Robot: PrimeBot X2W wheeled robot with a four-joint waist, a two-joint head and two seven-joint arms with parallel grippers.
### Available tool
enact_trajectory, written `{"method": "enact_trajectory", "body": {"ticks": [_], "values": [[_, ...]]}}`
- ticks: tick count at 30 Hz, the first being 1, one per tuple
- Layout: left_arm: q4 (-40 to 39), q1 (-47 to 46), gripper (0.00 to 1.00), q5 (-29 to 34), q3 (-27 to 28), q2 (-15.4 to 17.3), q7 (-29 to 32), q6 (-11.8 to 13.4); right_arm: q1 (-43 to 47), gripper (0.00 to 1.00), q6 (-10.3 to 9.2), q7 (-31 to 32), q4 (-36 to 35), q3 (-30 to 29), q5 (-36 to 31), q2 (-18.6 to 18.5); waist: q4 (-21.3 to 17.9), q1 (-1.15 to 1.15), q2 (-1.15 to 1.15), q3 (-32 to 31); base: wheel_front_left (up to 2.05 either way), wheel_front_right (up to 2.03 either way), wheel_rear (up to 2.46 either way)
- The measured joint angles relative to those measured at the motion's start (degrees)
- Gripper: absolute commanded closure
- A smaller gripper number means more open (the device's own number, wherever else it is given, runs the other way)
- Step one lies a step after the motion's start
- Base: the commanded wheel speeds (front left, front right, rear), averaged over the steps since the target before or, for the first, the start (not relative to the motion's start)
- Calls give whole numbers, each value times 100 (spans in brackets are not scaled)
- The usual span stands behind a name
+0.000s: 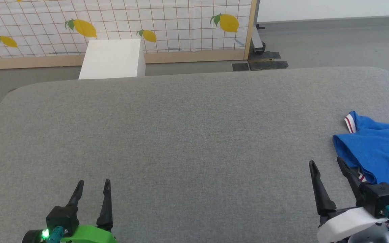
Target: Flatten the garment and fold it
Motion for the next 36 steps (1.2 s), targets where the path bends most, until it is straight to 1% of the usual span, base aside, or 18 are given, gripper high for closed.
{"method": "enact_trajectory", "body": {"ticks": [14, 15, 36], "values": [[8, -36, 0, 20, 113, -56, -15, -96, -3, 0, 0, -26, 47, 69, -12, 5, -37, 0, 0, 48, 0, 0, 0], [7, -38, 100, 20, 118, -64, -14, -99, -3, 100, 1, -26, 47, 70, -12, 4, -37, 0, 0, 50, 0, 0, 0], [-79, -35, 100, 205, 216, -192, 197, -121, -36, 100, 1, -23, 141, 69, -49, 2, 4, 0, 0, 39, 0, 0, 0]]}}
